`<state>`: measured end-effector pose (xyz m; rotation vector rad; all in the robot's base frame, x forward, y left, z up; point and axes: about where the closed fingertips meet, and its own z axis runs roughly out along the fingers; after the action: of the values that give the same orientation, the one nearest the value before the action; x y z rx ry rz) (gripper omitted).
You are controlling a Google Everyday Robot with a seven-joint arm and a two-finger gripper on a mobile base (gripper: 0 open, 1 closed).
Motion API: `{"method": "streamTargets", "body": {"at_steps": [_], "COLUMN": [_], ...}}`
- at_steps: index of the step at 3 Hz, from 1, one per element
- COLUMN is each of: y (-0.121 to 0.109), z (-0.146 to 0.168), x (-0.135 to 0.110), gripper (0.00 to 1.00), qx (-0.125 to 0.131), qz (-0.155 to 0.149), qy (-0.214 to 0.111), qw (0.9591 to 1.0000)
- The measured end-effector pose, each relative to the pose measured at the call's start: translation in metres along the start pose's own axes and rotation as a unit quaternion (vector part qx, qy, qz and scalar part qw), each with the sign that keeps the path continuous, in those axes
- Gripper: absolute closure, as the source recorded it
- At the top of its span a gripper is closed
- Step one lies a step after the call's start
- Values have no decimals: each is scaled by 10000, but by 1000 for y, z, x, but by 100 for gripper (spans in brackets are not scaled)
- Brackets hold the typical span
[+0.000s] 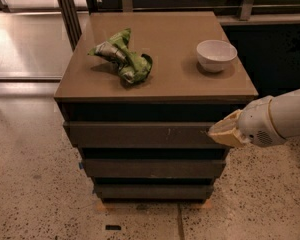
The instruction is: Open bottom drawer
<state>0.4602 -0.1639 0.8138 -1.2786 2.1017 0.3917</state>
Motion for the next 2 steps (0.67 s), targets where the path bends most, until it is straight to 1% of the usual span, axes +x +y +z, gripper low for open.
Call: {"method": "streamTargets", "body": {"at_steps": [1, 2], "y": [24, 64], "z": [21, 62], "x": [19, 57], "gripper": [100, 100], "qx": [54, 114], "qz": [224, 845], "qy": [-180, -544], "qw": [9996, 9949]}}
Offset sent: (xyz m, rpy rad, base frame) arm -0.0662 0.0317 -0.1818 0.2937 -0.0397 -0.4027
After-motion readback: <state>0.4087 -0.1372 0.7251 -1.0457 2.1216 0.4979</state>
